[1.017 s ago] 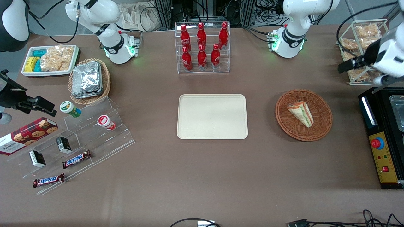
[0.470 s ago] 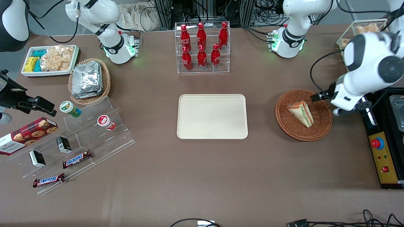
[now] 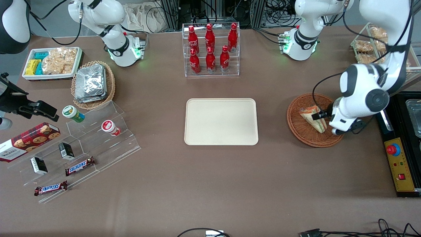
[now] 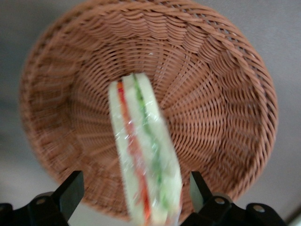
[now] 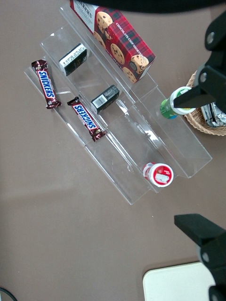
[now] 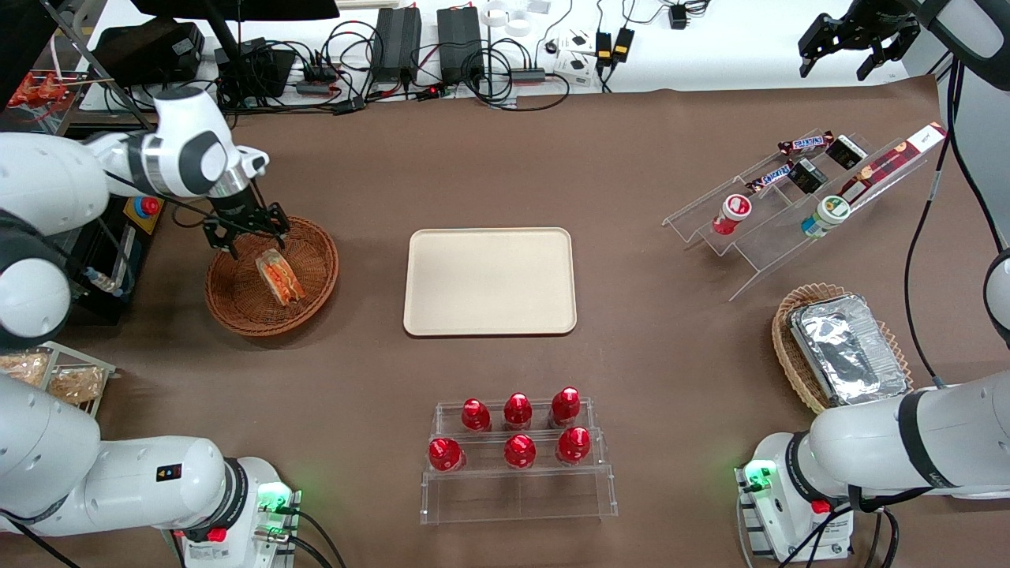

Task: Place sandwich from basket to tray
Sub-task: 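Move the open left gripper down over the sandwich in the basket, then close the left gripper on the wrapped sandwich and lift it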

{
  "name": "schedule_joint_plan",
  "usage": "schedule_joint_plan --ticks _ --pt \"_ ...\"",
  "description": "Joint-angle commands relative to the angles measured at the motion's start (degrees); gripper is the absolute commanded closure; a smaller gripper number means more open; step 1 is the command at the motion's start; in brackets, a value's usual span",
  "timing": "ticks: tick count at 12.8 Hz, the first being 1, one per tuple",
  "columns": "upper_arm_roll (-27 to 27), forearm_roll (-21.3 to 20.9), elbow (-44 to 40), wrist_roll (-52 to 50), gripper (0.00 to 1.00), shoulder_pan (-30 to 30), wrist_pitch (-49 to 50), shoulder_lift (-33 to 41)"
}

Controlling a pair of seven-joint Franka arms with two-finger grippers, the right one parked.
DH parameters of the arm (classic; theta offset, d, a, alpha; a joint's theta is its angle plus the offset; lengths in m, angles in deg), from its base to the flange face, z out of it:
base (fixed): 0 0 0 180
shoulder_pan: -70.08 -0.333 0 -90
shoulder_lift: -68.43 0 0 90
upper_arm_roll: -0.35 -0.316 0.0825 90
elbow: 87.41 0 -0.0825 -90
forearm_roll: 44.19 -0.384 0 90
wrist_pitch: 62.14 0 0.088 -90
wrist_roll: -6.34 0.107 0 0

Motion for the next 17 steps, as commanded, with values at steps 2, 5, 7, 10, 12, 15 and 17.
schedule_joint_plan --ticks 2,5,7,10,12,15,17 --pt "0.0 -0.5 -1.0 -3.4 0.03 1.5 -3.5 -5.5" --pt "0.0 -0.6 -0.9 -3.5 0.46 1.9 -3.3 -5.5" --pt "0.0 -0.6 -0.9 -3.5 0.92 1.9 -3.0 -5.4" --pt "0.1 -0.6 -1.3 -3.5 1.0 1.9 -1.2 -4.3" --pt "0.2 -0.7 -3.8 -2.9 1.0 2.0 4.9 -0.8" --pt "0.8 -3.1 -9.1 -2.5 1.0 2.4 17.5 5.9" --pt "1.3 -3.3 -10.3 0.7 1.0 2.4 23.3 11.6"
